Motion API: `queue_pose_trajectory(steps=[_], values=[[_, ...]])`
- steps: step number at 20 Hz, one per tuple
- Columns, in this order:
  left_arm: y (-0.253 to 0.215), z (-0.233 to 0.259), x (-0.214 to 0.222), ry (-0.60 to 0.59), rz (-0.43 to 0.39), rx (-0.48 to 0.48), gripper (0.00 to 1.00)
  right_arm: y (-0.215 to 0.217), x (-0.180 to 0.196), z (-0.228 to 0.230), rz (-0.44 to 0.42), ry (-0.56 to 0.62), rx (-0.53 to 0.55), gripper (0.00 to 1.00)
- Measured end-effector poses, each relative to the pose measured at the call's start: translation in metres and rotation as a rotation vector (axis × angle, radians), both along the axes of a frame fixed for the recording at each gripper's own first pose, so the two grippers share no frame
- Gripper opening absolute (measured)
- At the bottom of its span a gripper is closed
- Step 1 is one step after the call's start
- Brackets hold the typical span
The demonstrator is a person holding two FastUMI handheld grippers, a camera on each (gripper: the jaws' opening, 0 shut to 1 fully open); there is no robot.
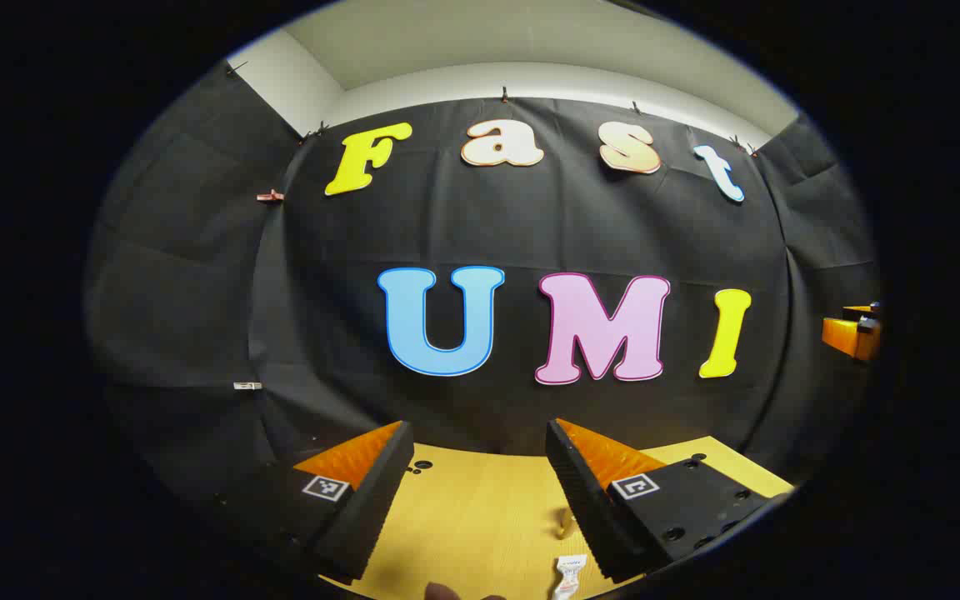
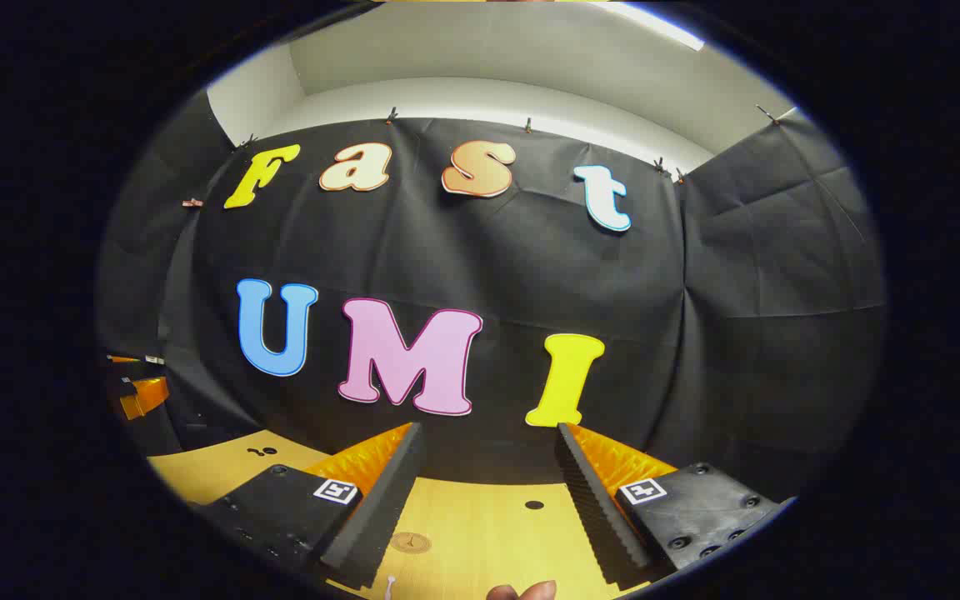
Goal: Put the toothbrush and toothpaste on the desktop into the cup, then pick up the cup and place it on the coaster on the desktop.
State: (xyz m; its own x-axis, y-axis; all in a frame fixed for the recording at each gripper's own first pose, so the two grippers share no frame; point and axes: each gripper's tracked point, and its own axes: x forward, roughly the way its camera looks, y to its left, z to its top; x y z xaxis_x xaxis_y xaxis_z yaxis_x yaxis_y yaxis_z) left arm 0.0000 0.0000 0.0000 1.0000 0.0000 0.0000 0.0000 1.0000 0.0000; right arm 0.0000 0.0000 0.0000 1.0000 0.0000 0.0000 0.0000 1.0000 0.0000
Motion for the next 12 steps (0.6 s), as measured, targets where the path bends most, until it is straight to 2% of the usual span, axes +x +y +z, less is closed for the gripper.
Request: queue_pose_trajectory(steps=[1, 12], values=[[0.002, -0.002, 0.001, 0.004, 0.004, 0.001, 0.98, 0.001, 0.000, -0.002, 0.004, 0.004, 0.000, 0.97], [-0.011, -0.008, -0.003, 0.024, -0.013, 0.037, 0.99, 0.011, 0.000, -0.019, 0.038, 0.035, 0.006, 0.97]])
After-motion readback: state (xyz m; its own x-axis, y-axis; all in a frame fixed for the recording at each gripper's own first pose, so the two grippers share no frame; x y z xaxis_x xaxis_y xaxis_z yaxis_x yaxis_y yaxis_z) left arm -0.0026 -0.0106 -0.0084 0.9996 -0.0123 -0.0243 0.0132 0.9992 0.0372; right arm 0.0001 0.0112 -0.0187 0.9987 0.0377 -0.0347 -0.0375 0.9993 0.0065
